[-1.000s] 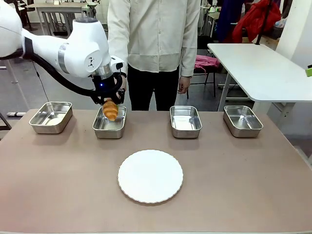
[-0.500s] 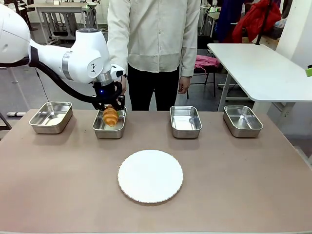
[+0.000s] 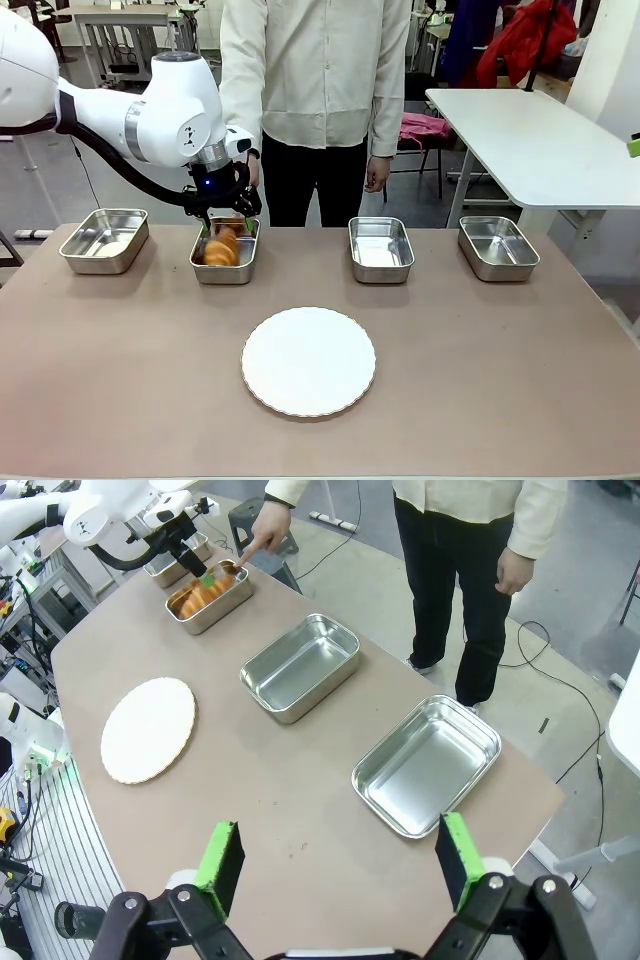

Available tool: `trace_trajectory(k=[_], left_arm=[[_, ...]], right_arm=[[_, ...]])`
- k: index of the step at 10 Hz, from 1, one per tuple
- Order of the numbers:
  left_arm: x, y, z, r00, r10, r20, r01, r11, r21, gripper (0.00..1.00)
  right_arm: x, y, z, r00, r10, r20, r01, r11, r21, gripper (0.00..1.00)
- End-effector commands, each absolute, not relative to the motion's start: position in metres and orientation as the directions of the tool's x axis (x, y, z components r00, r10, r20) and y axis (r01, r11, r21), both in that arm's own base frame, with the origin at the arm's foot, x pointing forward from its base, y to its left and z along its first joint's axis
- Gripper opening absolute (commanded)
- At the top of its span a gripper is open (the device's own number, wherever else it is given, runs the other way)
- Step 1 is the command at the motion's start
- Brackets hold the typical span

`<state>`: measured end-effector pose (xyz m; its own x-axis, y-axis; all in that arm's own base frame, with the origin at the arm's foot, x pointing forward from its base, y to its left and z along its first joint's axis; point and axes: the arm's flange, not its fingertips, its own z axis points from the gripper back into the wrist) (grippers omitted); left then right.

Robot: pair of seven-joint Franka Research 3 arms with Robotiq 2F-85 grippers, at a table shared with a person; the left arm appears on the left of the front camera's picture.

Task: Place the bread in the container.
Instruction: Place the Butter Roll into the Airtight Container indicated by the human.

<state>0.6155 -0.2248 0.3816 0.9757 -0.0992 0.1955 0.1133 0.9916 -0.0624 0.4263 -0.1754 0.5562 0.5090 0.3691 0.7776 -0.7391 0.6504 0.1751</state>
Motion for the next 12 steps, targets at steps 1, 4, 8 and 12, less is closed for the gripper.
trace_trajectory(k=[1,4,8,12], left_arm=[[0.613,-0.220,0.388,0.970,-0.085,0.229,0.104,0.992,-0.069,1.00],[0.616,-0.225,0.382,0.976,-0.099,0.195,0.113,0.992,-0.062,1.00],[0.615,-0.228,0.380,0.975,-0.103,0.199,0.118,0.991,-0.064,1.00],[0.531,-0.171,0.448,0.950,-0.073,0.304,0.109,0.989,-0.103,1.00]], right_arm=[[0.426,-0.175,0.558,0.496,0.361,0.790,-0.744,0.645,0.173,1.00],[0.426,-0.175,0.558,0.496,0.361,0.790,-0.744,0.645,0.173,1.00],[0.426,-0.175,0.558,0.496,0.361,0.790,-0.744,0.645,0.173,1.00],[0.426,-0.175,0.558,0.496,0.361,0.790,-0.744,0.645,0.173,1.00]])
